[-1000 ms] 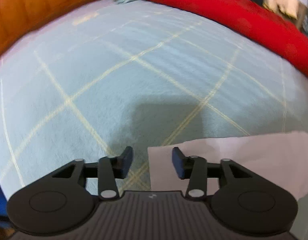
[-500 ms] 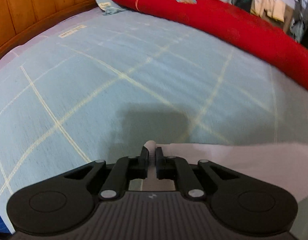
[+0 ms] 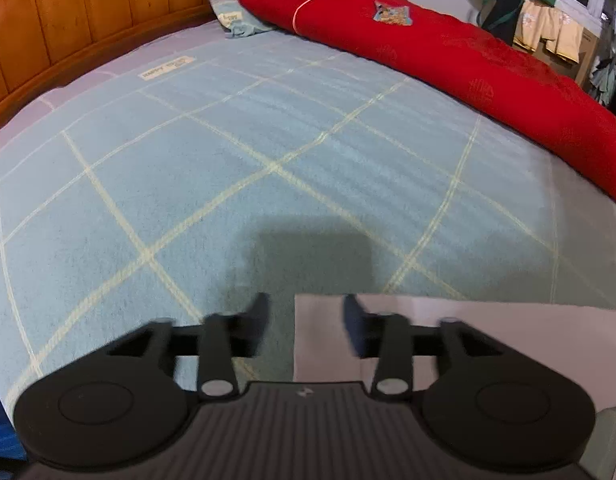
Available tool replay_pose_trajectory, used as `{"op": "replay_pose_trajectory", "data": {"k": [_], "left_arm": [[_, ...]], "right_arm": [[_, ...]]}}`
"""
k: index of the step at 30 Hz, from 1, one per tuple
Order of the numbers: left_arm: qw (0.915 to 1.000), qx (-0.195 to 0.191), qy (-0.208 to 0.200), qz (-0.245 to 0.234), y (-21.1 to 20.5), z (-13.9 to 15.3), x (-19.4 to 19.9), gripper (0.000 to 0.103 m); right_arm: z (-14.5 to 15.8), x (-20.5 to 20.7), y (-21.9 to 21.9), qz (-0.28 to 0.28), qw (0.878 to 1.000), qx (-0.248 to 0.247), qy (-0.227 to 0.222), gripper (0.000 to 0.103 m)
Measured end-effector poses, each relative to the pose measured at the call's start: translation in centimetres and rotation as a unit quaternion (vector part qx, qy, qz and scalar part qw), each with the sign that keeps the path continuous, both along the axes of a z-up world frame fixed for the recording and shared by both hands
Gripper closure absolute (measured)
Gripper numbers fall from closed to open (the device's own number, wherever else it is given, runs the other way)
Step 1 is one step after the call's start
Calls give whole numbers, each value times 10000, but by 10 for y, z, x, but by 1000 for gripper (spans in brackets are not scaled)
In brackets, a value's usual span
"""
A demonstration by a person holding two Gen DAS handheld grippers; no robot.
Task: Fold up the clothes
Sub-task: 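Fold the gripped side and sleeve over the shirt body with the left gripper, then open the left gripper and release the folded edge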
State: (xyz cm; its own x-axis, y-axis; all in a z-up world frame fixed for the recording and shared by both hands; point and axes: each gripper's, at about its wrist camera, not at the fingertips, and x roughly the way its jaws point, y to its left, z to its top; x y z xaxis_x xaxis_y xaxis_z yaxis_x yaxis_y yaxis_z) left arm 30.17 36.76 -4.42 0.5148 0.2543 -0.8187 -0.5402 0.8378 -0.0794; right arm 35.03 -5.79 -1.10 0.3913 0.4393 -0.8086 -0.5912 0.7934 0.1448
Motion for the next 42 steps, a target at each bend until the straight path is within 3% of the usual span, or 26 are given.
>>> {"op": "replay_pose_trajectory", "data": {"k": [3, 5, 6, 7, 9, 13, 14, 16, 17, 19, 22, 25, 27, 30, 32, 34, 37, 40, 42], "left_arm": [[9993, -277, 121, 220, 2, -14, -2, 52], [9988, -355, 216, 272, 1, -22, -2, 58], [9984, -394, 264, 298, 1, -26, -2, 71], [9990, -290, 293, 186, -3, -26, 0, 97], [9993, 9, 341, -126, -12, -22, 5, 96], [9982, 89, 577, 147, 0, -19, 10, 95], [9975, 264, 640, 138, -1, -15, 10, 95], [9979, 379, 534, 25, -4, -3, 9, 94], [9986, 337, 414, -25, -7, 4, 7, 92], [9988, 161, 271, -366, -21, 14, 13, 74], [9931, -269, 126, -1133, -51, 20, 30, 67], [9780, -778, 21, -1936, -84, 12, 53, 64], [9733, -761, 204, -2155, -97, -2, 60, 64], [9862, -543, 166, -1555, -76, -6, 42, 66], [9931, -389, 120, -1101, -60, -7, 28, 61], [9976, -234, 73, -643, -44, -8, 14, 53], [10000, -1, 3, 45, -19, -10, -7, 50], [9981, -417, 213, 391, 0, -32, -14, 49], [9978, -527, 131, 375, -2, -34, -15, 48]], "right_arm": [[1, 0, 1, 37, 10000, 37, -8, 0], [2, 0, 2, 68, 10000, -7, -56, 0], [1, 1, 1, 70, 10000, -24, -59, 0], [1, 1, 1, 51, 10000, -31, -55, 0], [0, 3, -1, 4, 10000, -20, -26, 0], [0, 6, -4, -54, 10000, 23, 5, 0], [1, 6, -5, -62, 10000, 28, -1, 0], [2, 10, -8, -94, 9999, 69, -2, 0], [3, 12, -9, -114, 9999, 98, 0, 0], [4, 18, -10, -163, 9997, 182, -15, 0], [5, 28, 2, -100, 9993, 331, -118, 0], [5, 33, 26, 183, 9981, 564, -154, 0], [4, 31, 42, 404, 9970, 599, -269, 0], [4, 29, 51, 498, 9962, 651, -281, 0], [4, 27, 49, 462, 9961, 717, -222, 0], [2, 26, 42, 428, 9964, 723, -149, 0], [-5, 24, 36, 425, 9974, 574, -102, 0], [-8, 25, 34, 389, 9978, 533, -25, 0], [-9, 26, 33, 332, 9980, 540, 10, 0]]}}
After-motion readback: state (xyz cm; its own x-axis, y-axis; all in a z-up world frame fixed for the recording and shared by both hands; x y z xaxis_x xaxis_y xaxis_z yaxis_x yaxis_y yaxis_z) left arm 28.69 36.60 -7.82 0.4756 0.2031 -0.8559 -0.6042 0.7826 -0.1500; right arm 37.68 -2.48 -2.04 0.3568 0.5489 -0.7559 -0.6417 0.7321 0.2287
